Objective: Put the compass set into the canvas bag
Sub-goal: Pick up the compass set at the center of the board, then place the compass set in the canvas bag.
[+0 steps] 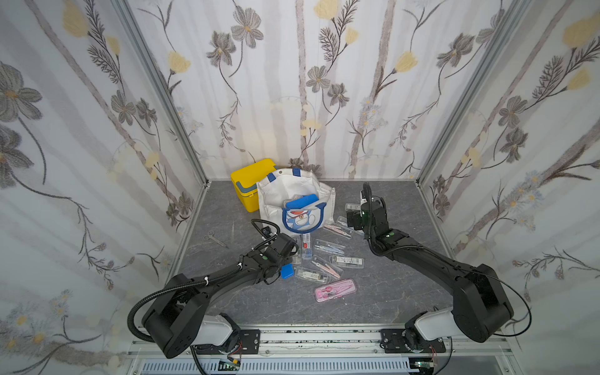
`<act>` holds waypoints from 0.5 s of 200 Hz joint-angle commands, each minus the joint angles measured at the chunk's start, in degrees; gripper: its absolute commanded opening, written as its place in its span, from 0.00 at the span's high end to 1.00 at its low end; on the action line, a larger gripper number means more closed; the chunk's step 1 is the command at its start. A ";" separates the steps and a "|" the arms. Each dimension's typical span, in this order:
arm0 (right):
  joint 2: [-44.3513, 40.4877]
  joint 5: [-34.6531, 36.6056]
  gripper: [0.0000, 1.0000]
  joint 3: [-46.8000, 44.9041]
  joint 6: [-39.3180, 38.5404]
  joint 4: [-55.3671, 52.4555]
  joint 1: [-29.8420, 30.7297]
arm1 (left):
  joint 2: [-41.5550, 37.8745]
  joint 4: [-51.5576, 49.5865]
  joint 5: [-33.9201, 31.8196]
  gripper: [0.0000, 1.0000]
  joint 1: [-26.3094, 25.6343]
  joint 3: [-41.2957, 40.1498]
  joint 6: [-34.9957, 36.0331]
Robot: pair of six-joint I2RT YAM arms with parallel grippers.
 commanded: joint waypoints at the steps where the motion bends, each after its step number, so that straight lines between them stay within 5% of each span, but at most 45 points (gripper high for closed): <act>1: -0.10 0.37 0.00 -0.12 0.53 2.09 -0.11 | -5.12 -1.23 -4.31 0.54 0.07 -0.20 0.42; 53: 0.06 0.64 0.00 -0.38 0.53 2.64 -0.73 | -17.52 -1.04 -8.10 0.53 0.15 1.43 4.42; 100: -0.01 0.20 0.00 -0.63 0.46 2.90 -1.33 | -18.99 -2.04 -10.96 0.53 0.58 9.46 11.45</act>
